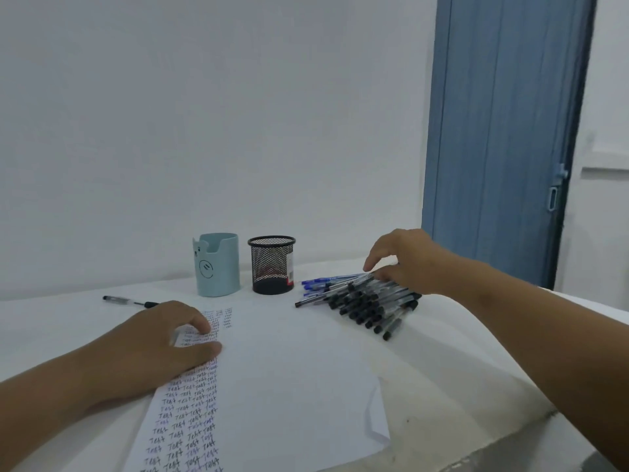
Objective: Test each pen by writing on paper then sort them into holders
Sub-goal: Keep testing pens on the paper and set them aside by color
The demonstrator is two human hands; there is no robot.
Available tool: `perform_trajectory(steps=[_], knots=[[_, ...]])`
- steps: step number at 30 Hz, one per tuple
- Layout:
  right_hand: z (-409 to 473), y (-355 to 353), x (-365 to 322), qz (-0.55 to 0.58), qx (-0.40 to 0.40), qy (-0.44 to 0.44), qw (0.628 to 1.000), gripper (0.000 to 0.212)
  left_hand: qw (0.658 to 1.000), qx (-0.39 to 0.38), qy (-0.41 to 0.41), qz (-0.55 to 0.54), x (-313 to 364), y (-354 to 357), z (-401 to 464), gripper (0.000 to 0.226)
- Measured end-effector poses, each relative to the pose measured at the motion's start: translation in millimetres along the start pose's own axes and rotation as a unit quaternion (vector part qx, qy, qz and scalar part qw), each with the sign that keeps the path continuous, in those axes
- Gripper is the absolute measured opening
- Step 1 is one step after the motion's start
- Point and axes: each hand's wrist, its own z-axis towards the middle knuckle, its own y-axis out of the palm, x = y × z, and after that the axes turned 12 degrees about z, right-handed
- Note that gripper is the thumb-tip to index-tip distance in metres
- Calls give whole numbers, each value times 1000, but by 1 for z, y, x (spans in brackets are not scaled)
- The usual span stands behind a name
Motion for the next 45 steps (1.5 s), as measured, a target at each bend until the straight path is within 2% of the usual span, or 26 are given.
perform_trajectory(steps=[5, 13, 16, 20, 24, 26, 30, 35, 38, 41, 43, 45], knots=[[7, 9, -5, -8, -40, 7, 999, 12, 1000, 1, 1, -18, -6, 1, 1, 33], [12, 10, -18, 35, -34, -10, 999, 24, 1000, 7, 7, -26, -6, 2, 2, 28], [15, 16, -38, 46, -40, -47, 997, 18, 998, 24, 6, -54, -7, 1, 2, 24], [27, 39, -77, 67, -47, -124, 989, 15, 990, 90, -2, -112, -14, 0, 6, 16], [48, 70, -117, 102, -106, -153, 977, 16, 989, 127, -19, -71, -31, -4, 12, 7], [60, 86, -135, 95, -139, -168, 971, 16, 989, 133, -27, -60, -43, -5, 16, 10], [78, 116, -153, 77, -171, -189, 964, 15, 991, 120, -60, -27, -62, -7, 21, 20], [77, 154, -141, 135, -100, -226, 959, 11, 992, 105, -72, -4, -74, -3, 31, 30], [79, 159, -134, 165, -102, -237, 952, 9, 992, 93, -86, 12, -78, -1, 43, 37], [79, 161, -133, 184, -99, -240, 948, 10, 989, 66, -114, 63, -80, -5, 58, 30], [79, 161, -132, 190, -99, -238, 947, 10, 988, 27, -146, 52, -82, -8, 66, 29], [80, 160, -132, 191, -96, -240, 947, 9, 986, -1, -166, 14, -82, -7, 71, 43]])
